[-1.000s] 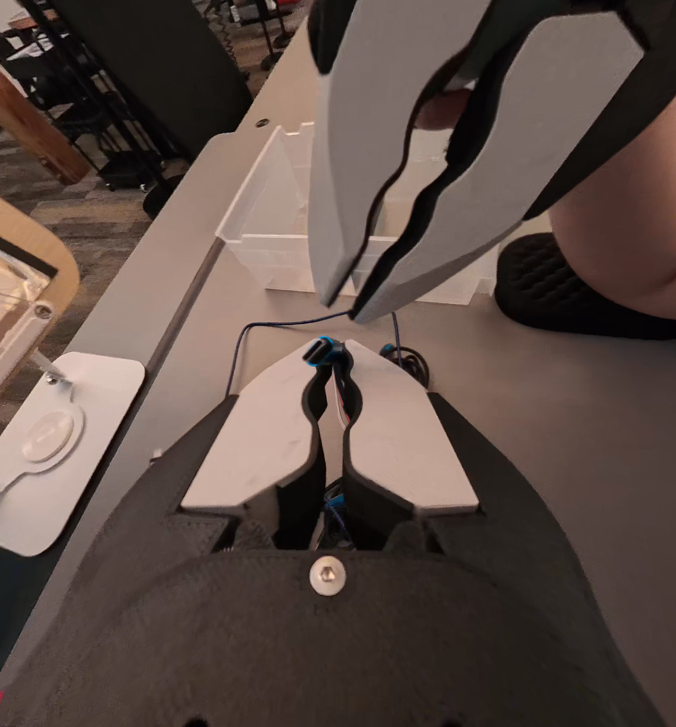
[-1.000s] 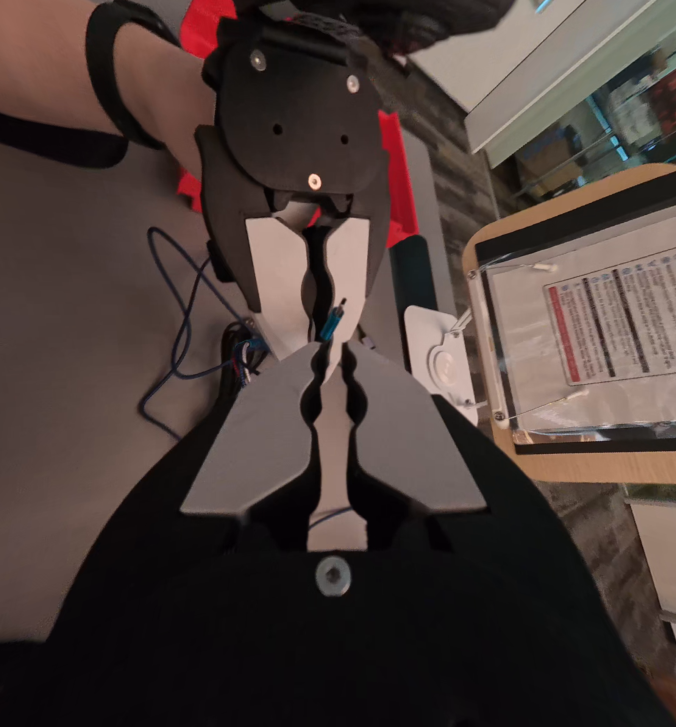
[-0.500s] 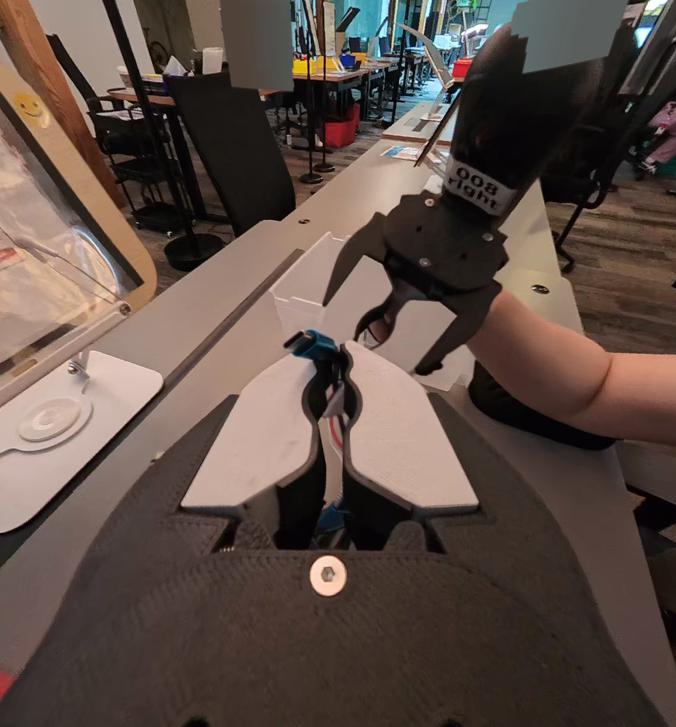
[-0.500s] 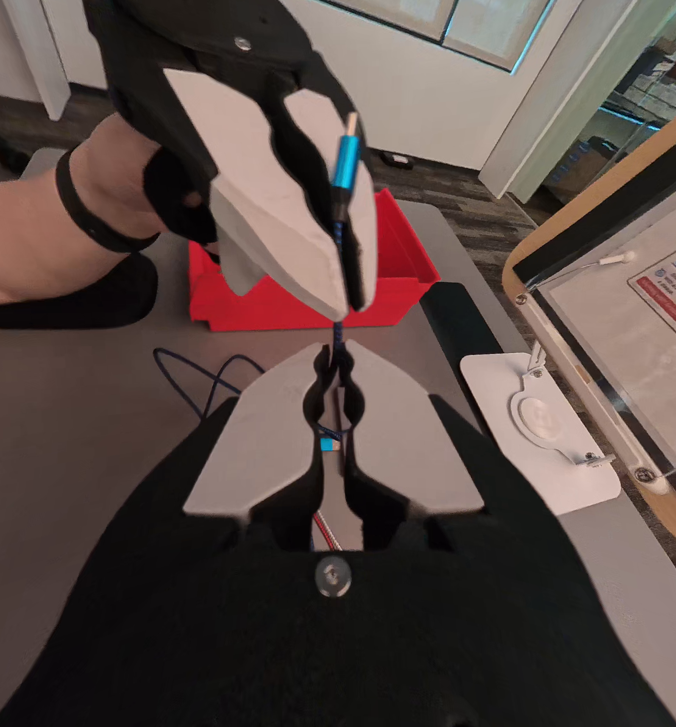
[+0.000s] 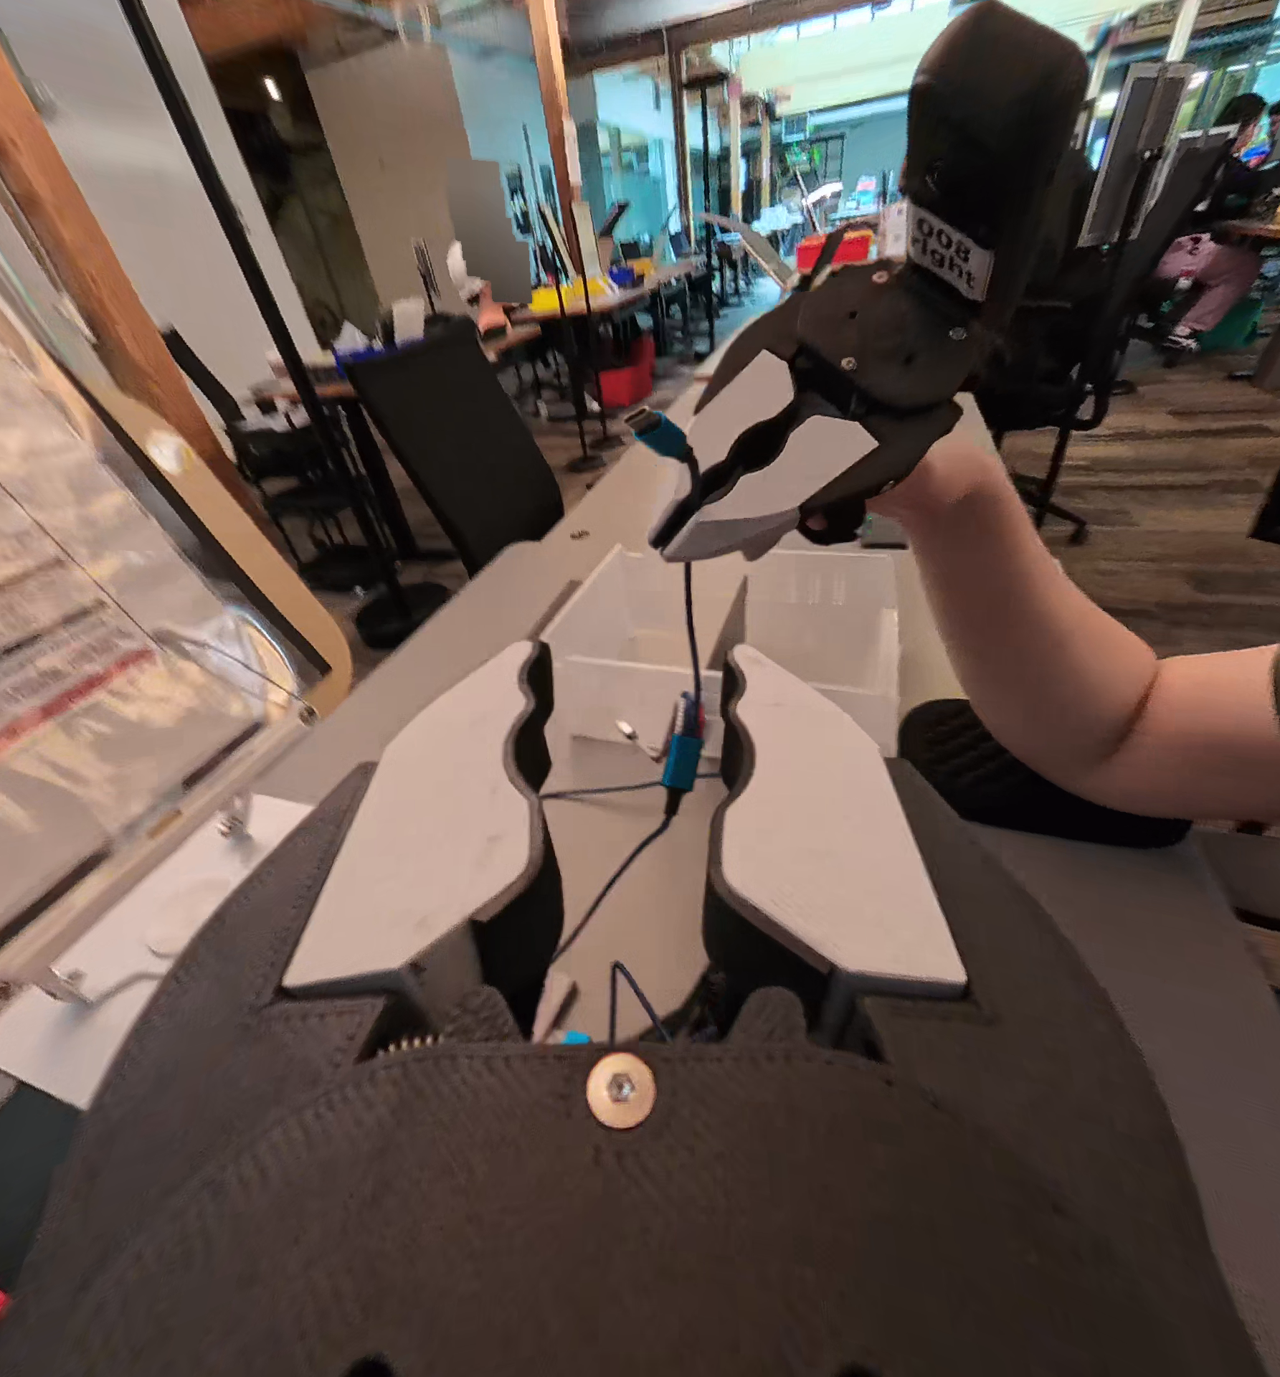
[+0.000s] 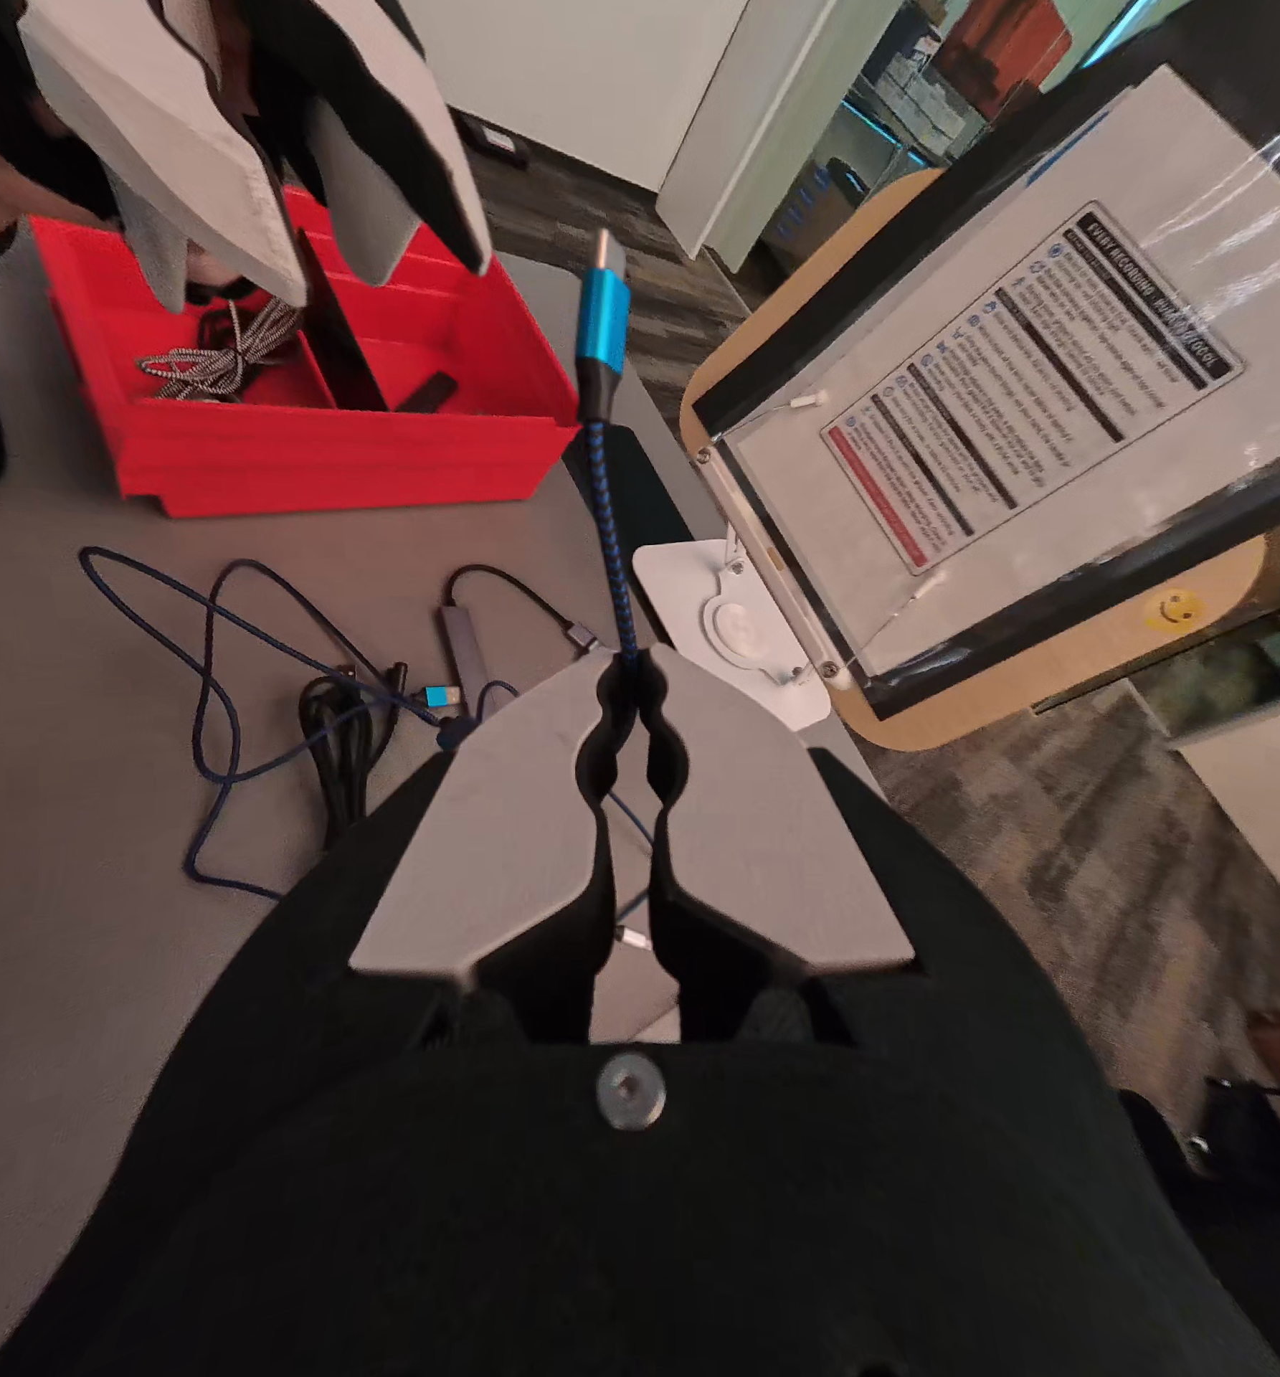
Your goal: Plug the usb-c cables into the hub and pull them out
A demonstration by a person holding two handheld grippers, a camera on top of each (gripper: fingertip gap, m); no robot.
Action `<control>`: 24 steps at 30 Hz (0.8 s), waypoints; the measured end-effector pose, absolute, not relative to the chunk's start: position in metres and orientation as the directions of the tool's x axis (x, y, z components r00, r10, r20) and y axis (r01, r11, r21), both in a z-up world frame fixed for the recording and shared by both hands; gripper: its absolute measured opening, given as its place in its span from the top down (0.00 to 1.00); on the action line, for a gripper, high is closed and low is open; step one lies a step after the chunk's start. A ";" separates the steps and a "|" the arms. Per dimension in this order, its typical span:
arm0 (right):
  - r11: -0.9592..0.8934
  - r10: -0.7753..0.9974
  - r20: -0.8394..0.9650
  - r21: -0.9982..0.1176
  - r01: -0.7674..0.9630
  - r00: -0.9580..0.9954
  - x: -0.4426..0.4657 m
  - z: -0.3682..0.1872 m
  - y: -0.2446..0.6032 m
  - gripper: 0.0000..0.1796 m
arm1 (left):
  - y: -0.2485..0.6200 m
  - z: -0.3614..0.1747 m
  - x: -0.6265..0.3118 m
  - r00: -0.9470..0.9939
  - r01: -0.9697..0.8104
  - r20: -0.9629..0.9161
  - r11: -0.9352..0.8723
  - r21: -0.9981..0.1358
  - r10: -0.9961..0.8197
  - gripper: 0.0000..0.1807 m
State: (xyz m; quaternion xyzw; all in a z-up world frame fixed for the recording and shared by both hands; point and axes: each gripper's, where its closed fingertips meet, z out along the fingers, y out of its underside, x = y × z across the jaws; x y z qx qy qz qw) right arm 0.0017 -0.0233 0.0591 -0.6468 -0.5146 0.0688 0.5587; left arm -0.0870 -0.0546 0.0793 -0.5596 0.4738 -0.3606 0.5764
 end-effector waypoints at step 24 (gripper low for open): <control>0.228 0.877 0.466 -0.618 0.753 0.118 -0.038 -0.004 -0.059 0.98 | -0.081 0.035 -0.067 0.154 -0.352 -0.590 0.514 -0.782 -0.793 0.88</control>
